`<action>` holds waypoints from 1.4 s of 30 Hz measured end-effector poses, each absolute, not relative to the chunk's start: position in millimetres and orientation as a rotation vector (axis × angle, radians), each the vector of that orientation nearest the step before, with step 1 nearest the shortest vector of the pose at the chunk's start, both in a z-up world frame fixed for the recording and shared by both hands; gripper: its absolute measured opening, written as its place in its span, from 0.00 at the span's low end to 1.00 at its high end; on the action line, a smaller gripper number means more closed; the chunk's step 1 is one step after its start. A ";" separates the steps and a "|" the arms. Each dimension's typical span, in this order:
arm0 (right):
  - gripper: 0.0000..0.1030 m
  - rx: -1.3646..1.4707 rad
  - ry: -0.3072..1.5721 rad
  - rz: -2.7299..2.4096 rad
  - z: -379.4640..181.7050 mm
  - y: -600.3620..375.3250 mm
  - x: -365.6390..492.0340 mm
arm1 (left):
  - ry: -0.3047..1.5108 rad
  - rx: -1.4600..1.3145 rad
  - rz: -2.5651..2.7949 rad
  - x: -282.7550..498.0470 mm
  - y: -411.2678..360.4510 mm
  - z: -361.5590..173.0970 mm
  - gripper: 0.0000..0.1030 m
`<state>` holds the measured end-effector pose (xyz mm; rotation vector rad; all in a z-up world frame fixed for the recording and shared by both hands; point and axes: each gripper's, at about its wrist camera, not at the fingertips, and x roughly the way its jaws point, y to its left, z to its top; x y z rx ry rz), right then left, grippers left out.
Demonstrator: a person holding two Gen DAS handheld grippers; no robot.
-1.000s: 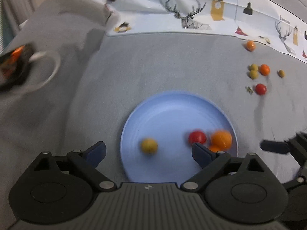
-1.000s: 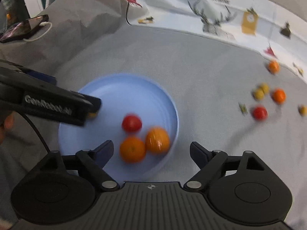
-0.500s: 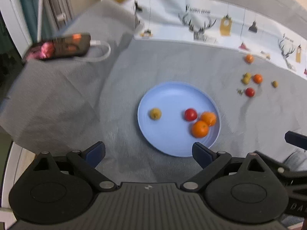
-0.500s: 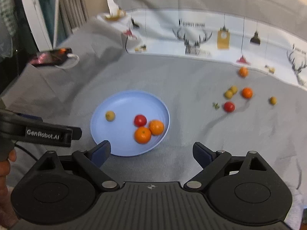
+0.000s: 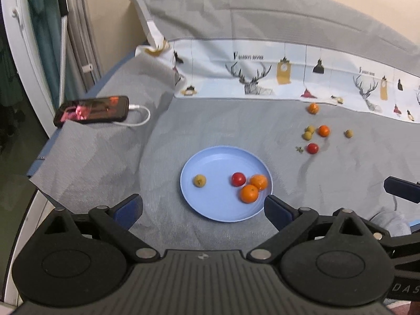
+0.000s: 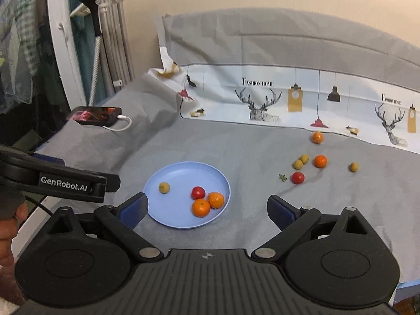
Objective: Organize fruits
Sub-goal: 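Lift both tools away from the plate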
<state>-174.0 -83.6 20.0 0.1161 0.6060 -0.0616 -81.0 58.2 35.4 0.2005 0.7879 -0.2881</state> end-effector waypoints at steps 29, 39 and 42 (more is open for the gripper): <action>0.99 0.055 0.592 -0.055 30.4 -71.4 -187.6 | 0.730 0.175 -0.316 -94.4 67.6 52.5 1.00; 0.99 0.122 0.610 -0.068 10.9 -95.4 -178.1 | 0.795 0.191 -0.316 -71.4 44.6 42.5 1.00; 0.99 0.172 0.627 -0.092 0.5 -110.5 -172.5 | 0.824 0.213 -0.316 -60.1 28.7 35.7 1.00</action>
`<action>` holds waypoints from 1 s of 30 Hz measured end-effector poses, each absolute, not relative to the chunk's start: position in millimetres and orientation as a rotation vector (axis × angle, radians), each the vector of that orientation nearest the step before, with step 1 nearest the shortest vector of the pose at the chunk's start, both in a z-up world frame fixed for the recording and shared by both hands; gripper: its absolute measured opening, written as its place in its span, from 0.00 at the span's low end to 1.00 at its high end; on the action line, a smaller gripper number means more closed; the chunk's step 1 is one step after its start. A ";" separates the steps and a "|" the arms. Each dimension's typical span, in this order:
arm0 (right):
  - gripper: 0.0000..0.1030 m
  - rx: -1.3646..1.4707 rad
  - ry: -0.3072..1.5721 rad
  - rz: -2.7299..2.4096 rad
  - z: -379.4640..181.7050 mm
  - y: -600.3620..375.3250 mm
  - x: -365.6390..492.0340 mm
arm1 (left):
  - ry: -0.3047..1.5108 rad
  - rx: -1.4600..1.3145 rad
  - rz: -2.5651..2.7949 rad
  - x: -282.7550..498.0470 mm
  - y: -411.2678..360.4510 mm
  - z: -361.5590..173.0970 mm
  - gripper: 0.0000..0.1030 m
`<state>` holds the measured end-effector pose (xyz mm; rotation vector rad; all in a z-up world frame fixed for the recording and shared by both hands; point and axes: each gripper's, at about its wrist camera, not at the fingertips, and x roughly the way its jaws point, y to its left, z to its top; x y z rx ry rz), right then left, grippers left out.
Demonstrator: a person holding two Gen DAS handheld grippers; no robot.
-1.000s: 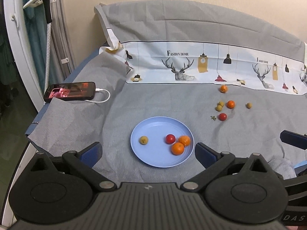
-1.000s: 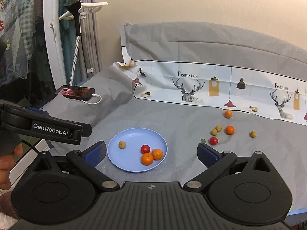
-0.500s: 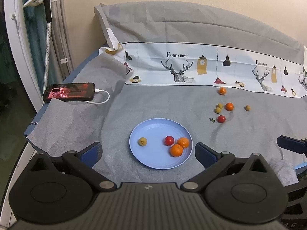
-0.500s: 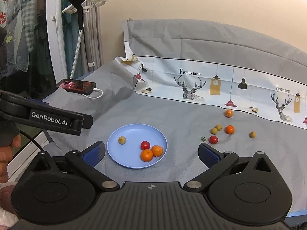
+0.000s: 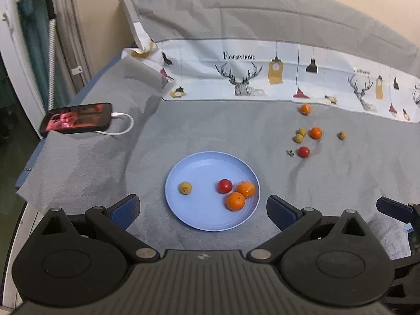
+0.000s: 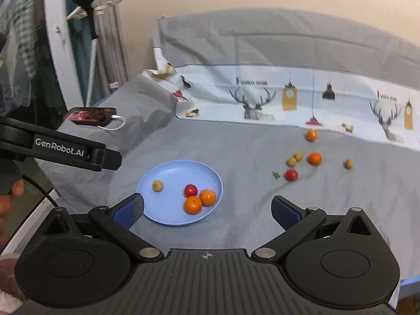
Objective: Organize fruits
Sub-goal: 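Lift both tools away from the plate, then grasp a cherry tomato with the left tool while the right tool grasps a yellow fruit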
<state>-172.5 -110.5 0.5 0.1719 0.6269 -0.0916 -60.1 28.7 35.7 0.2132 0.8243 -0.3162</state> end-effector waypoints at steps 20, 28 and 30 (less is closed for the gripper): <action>0.99 0.355 0.667 -0.585 -96.7 -317.2 -106.6 | 0.942 0.351 -0.482 58.9 -176.4 -56.9 1.00; 0.99 0.328 0.664 -0.726 -161.9 -413.6 -13.3 | 0.984 0.375 -0.519 114.7 -262.3 -130.2 1.00; 0.99 0.327 0.669 -0.747 -178.5 -430.7 9.8 | 0.987 0.397 -0.507 126.2 -278.6 -149.0 1.00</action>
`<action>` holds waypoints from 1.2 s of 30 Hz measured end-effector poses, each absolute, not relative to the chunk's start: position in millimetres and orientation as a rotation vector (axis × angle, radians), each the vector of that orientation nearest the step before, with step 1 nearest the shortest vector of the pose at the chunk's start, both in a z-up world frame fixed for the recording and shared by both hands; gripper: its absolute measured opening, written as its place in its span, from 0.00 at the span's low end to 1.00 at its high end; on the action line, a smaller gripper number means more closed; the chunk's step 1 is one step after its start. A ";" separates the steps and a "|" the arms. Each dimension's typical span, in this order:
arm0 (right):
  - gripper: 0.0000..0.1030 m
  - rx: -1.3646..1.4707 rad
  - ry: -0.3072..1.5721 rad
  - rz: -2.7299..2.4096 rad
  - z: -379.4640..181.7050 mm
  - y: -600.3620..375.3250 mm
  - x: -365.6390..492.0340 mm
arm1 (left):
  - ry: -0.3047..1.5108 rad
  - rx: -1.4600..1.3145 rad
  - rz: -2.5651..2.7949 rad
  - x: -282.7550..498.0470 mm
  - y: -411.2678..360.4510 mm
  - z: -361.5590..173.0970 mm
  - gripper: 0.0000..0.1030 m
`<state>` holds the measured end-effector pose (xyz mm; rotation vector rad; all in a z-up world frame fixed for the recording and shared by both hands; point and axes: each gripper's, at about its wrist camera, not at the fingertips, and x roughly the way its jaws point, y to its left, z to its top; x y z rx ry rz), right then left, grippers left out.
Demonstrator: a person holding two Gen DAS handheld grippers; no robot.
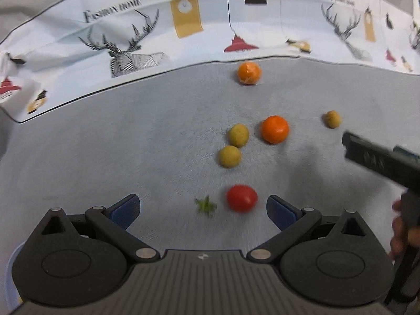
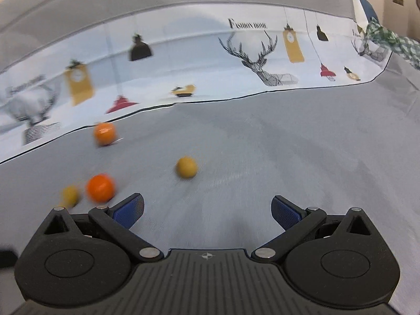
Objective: Organize fruits
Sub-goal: 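Grasp a cherry tomato with the left tool while the right tool grasps a yellow fruit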
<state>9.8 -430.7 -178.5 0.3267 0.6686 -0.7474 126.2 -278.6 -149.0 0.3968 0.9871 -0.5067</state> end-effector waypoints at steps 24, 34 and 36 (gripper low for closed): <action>0.26 0.231 0.618 -0.728 -221.6 -449.7 61.2 | 0.995 0.548 -0.599 123.9 -308.7 -186.1 0.34; 0.26 0.323 0.540 -0.831 -181.0 -445.4 7.8 | 1.000 0.376 -0.552 117.2 -244.9 -102.9 0.34; 0.26 0.334 0.502 -0.805 -157.5 -430.1 -9.8 | 0.990 0.349 -0.540 106.8 -223.8 -82.7 0.34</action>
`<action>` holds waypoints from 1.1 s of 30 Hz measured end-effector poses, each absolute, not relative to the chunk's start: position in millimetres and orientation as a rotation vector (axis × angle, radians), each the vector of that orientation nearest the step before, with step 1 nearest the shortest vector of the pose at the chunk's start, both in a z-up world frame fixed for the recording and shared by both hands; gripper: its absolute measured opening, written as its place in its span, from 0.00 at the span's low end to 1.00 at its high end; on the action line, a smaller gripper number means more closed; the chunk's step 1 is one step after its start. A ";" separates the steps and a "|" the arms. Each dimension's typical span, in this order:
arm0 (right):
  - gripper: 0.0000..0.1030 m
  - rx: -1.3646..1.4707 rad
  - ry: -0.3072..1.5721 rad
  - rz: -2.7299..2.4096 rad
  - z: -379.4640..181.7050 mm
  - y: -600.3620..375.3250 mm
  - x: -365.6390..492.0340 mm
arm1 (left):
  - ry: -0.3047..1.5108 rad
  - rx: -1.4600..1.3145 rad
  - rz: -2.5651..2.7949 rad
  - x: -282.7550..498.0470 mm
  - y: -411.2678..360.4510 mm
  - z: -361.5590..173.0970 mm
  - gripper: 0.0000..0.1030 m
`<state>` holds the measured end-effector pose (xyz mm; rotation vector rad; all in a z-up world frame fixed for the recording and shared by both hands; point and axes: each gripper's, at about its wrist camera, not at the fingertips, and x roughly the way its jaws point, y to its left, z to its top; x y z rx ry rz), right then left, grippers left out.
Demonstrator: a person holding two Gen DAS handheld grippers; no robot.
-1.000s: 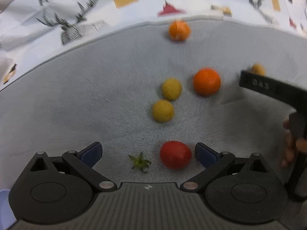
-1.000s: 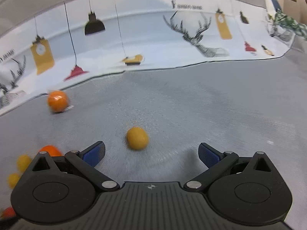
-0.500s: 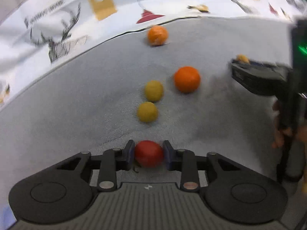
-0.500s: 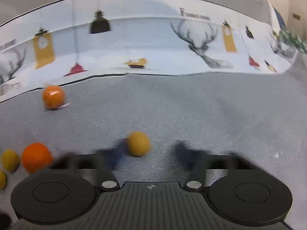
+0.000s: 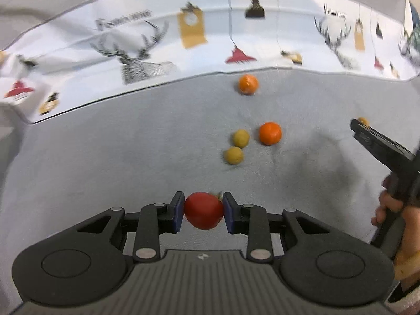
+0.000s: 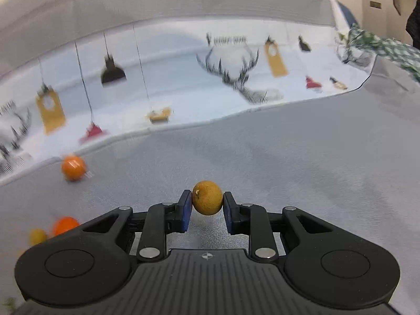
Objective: Organize fruits
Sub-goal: 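Grasp a cherry tomato with the left tool while the right tool grasps a yellow fruit, then carry the cherry tomato and yellow fruit over the blue plate with both tools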
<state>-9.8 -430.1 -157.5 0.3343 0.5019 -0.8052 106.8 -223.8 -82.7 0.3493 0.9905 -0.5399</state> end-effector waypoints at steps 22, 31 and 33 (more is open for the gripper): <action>0.26 0.253 0.617 -0.023 -1.0 -123.7 -158.8 | 0.963 0.248 -0.295 -53.0 29.7 20.0 0.34; 0.26 0.098 0.577 0.008 30.2 -74.7 -180.8 | 0.854 0.171 -0.281 -94.1 74.2 43.2 0.34; 0.26 0.081 0.571 0.000 33.3 -69.6 -186.0 | 0.831 0.163 -0.292 -99.6 76.1 47.3 0.34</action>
